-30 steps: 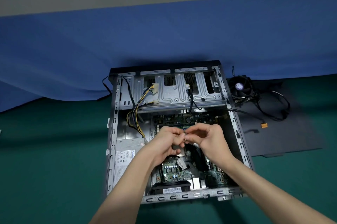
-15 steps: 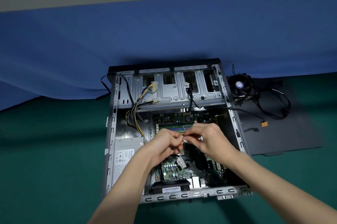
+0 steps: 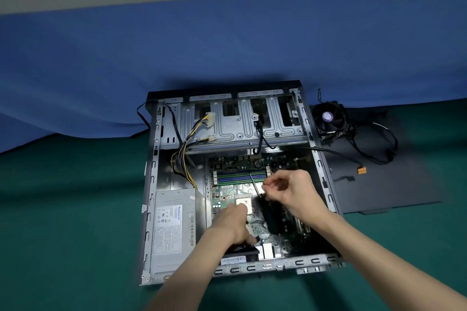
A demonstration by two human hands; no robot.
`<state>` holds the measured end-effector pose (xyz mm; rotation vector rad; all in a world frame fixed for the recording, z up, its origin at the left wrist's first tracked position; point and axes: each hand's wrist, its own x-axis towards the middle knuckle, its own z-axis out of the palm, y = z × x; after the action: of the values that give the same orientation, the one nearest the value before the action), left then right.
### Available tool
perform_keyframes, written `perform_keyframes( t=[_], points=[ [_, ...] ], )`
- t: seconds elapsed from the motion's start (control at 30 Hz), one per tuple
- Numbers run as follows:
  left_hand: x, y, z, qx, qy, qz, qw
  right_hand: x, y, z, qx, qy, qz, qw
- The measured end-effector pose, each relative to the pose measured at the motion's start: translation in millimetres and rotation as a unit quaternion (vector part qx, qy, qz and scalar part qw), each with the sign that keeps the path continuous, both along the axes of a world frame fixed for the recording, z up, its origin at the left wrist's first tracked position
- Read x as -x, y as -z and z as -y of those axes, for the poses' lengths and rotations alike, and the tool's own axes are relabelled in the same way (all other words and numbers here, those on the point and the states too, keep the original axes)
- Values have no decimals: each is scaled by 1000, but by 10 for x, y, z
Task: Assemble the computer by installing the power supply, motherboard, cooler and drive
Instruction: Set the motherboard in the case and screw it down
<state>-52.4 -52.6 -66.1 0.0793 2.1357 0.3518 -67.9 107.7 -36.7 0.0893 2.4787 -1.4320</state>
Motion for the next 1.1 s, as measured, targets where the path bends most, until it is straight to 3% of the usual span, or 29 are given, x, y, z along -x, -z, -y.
perform_keyframes(
  t=[0.1, 0.3, 0.53, 0.7, 0.8, 0.93, 1.1],
  points=[
    [-22, -25, -75, -21, -16, -26, 999, 11, 0, -14, 34, 14, 22, 999],
    [-98, -129, -258, -90, -77, 6, 993, 167, 33, 118, 123, 10, 94, 988],
    [-222, -251, -301, -111, -45, 9, 993, 334, 165, 421, 140, -99, 191, 966],
    [-324, -373, -294, -110, 6, -24, 994, 375, 278, 614, 93, -242, 292, 921],
    [-428, -441, -233, -130, 45, -79, 987, 374, 344, 687, 64, -288, 307, 905],
    [-631, -468, -182, -156, 136, -242, 948, 303, 436, 767, 54, -309, 305, 899],
    [-667, -471, -134, -189, 193, -309, 912, 168, 551, 902, 41, -331, 301, 894]
  ],
)
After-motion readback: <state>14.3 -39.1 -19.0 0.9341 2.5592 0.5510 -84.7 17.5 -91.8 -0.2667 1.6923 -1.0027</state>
